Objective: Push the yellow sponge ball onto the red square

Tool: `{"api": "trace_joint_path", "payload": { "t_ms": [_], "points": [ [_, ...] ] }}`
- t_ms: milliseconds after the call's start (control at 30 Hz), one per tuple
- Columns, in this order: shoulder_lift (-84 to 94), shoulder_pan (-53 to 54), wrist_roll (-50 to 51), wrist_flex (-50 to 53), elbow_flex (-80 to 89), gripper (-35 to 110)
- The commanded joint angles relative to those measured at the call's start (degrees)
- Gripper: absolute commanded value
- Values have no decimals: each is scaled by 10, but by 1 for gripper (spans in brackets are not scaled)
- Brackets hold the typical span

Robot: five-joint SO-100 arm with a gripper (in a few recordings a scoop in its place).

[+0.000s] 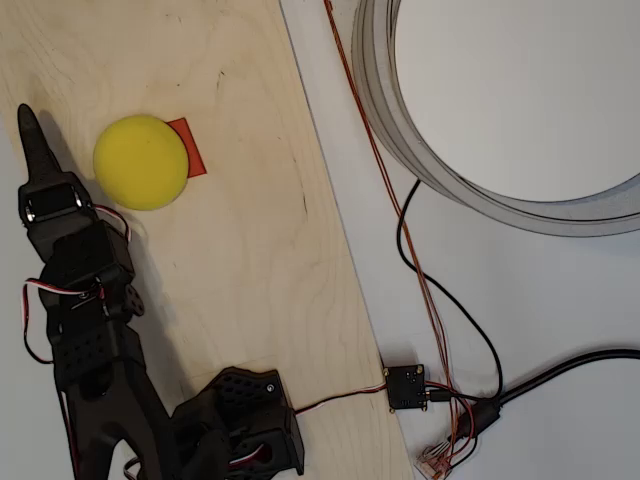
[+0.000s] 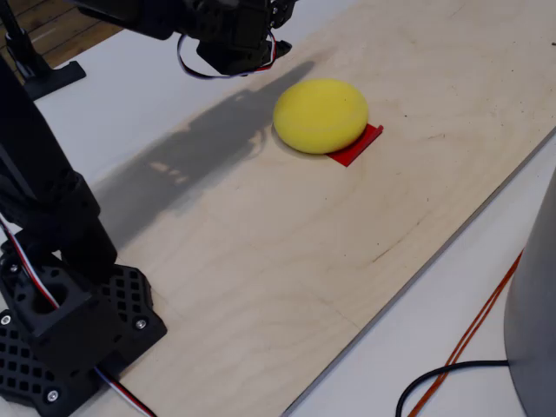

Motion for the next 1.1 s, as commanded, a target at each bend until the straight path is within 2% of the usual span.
{"api": "trace_joint_path", "payload": {
  "t_ms": [0,467,1067],
  "points": [
    [52,10,-5,-13,16,34],
    [91,16,23,-12,75,33],
    [116,25,11,-13,128,33]
  ]
}}
